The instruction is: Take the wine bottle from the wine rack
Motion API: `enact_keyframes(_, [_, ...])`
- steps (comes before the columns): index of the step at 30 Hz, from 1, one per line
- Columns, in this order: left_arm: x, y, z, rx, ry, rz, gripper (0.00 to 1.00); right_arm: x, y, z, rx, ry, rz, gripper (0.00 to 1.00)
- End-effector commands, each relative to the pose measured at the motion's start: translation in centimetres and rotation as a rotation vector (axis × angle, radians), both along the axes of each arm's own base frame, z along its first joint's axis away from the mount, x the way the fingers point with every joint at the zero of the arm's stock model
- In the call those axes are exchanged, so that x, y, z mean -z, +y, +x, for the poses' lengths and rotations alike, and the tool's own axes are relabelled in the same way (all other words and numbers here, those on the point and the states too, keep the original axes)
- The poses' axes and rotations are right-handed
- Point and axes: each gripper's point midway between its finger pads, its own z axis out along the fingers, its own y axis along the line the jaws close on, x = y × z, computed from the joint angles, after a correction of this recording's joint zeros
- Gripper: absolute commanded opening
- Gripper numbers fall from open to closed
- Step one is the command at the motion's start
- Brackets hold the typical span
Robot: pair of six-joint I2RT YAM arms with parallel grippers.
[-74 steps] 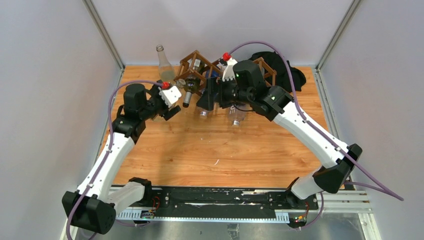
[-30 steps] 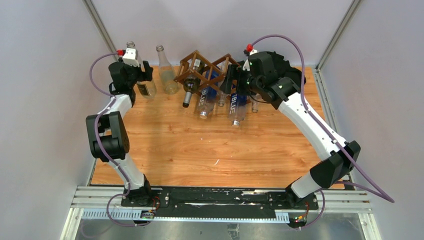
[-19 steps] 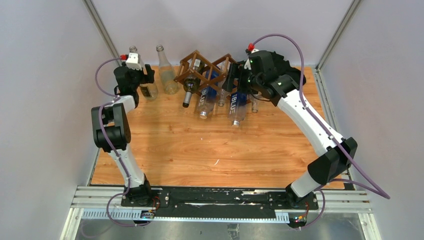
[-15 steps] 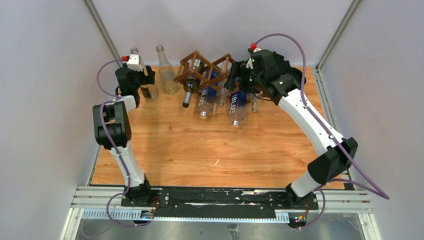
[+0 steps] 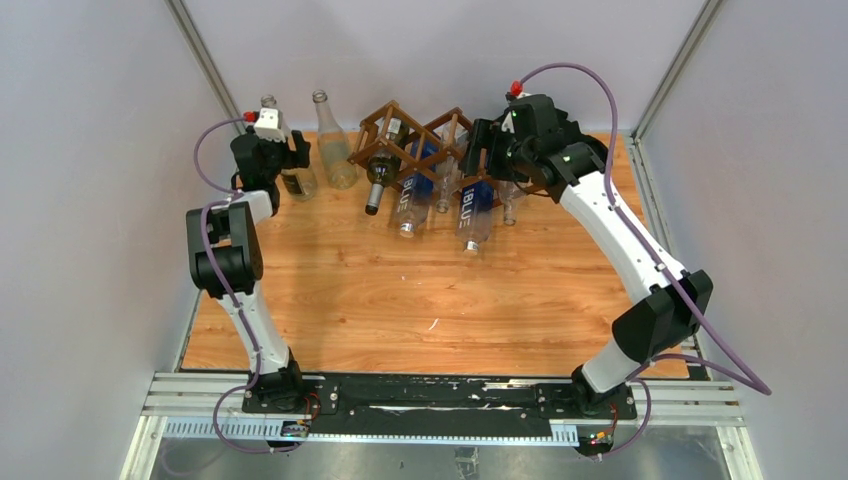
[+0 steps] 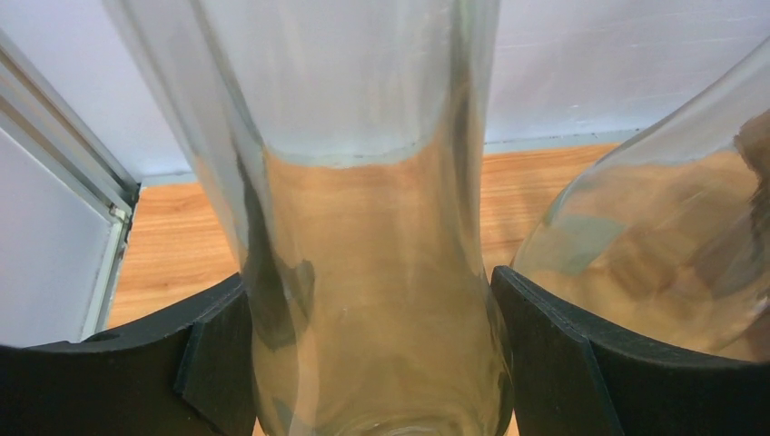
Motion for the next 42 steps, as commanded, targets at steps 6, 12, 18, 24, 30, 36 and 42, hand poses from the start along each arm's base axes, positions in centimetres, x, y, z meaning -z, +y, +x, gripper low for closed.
enact_keyframes(6, [-9.4,-0.5,-2.8,0.018,-0.161,0.059,0.92,-1.7,-5.6,3.6,0.149,-0.077,-0.189,0.89])
enact_keyframes(12, [-9.9,-1.7,-5.1,0.074,-0.127,0.066,1.0,-1.9,-9.1,5.5,0.242,-0.081,-0.261,0.89])
enact_keyframes(18, [-10.6,-1.9,-6.2,0.084,-0.085,0.098,1.0,0.2,-10.4,7.4,0.263,-0.022,-0.261,0.87])
enact_keyframes(24, [-10.9,-1.7,-6.7,0.077,-0.06,0.124,0.96,2.1,-10.5,8.6,0.256,0.021,-0.264,0.84])
enact_keyframes(30, [-10.8,-1.3,-6.5,0.06,-0.024,0.122,0.8,3.4,-10.8,9.5,0.26,0.05,-0.257,0.76])
enact_keyframes(36, [-10.9,-1.4,-6.5,0.06,-0.025,0.116,0.64,4.3,-11.1,10.2,0.262,0.07,-0.255,0.66])
enact_keyframes(42, [-11.0,-1.3,-5.5,0.059,-0.025,0.095,0.47,5.1,-11.2,10.5,0.266,0.085,-0.258,0.57])
